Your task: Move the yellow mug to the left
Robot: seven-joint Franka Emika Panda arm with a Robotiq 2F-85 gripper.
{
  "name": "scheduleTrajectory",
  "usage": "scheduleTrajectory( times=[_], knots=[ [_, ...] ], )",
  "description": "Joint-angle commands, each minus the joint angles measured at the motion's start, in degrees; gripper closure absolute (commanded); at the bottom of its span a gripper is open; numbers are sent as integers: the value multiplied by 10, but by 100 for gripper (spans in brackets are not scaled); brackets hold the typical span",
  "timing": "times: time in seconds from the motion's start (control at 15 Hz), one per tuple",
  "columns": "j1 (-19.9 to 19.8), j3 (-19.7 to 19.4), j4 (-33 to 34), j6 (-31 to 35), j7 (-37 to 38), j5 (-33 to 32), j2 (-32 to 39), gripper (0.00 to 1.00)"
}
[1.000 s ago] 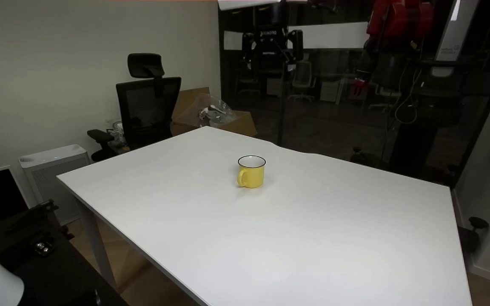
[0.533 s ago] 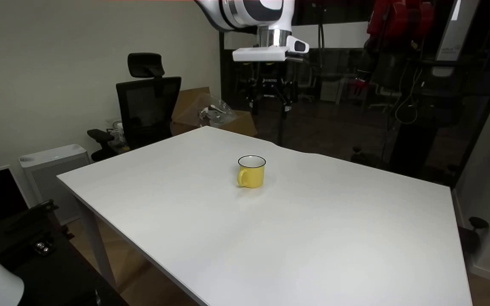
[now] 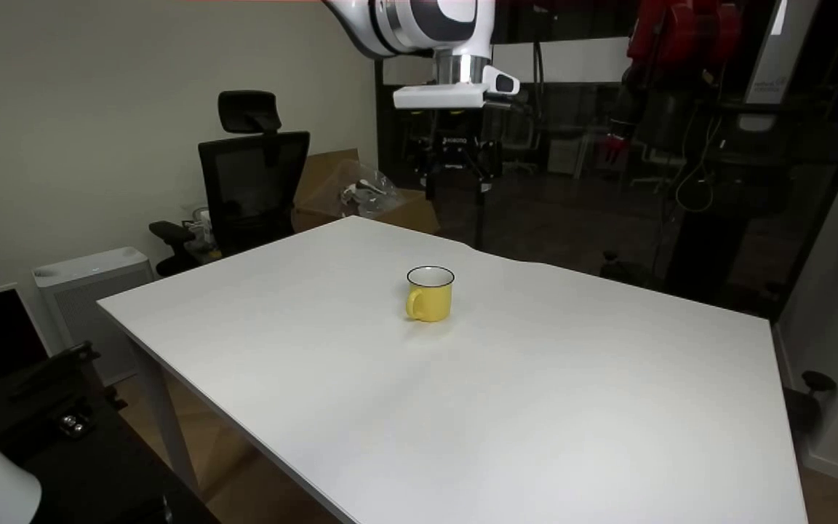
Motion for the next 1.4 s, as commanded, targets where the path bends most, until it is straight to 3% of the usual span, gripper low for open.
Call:
scheduleTrajectory(
  times=[0.0, 0.33, 0.73, 1.33],
  knots=[
    [28, 28, 35, -5, 0, -26, 51, 0],
    [66, 45, 31, 23, 13, -59, 100, 0],
    [62, 49, 19, 29, 4, -54, 100, 0],
    [67, 48, -59, 154, 21, -56, 109, 0]
  ],
)
